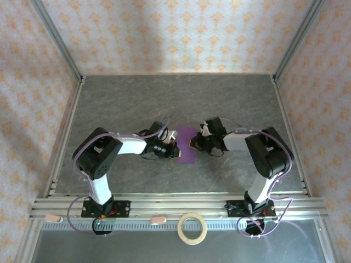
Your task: Fold a paper plane with a square sheet of paper (pick it up from the middle)
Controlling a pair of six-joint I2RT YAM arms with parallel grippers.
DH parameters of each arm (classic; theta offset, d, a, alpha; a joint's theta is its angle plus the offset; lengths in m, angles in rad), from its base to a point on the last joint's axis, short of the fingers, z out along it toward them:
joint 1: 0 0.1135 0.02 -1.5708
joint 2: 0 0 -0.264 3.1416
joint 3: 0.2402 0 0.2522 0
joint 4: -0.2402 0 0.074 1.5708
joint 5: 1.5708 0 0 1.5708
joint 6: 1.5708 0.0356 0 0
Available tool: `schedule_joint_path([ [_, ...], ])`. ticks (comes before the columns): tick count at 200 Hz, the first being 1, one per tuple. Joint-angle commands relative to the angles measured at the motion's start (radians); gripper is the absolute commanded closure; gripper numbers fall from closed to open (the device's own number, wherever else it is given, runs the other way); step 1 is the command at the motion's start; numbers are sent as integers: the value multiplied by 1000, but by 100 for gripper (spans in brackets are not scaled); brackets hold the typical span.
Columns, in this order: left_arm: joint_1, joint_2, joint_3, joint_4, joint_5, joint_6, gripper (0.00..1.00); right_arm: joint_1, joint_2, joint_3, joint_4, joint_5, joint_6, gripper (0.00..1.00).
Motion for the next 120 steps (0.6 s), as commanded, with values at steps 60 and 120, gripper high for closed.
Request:
schedule_joint_path([
  [60,-49,-153,-98,-213,-138,116,96,-7,43,-45,-150,115,-9,100],
  [120,-55,-245,-38,-137,-135,40,97,-7,46,-46,-147,115,-8,100],
])
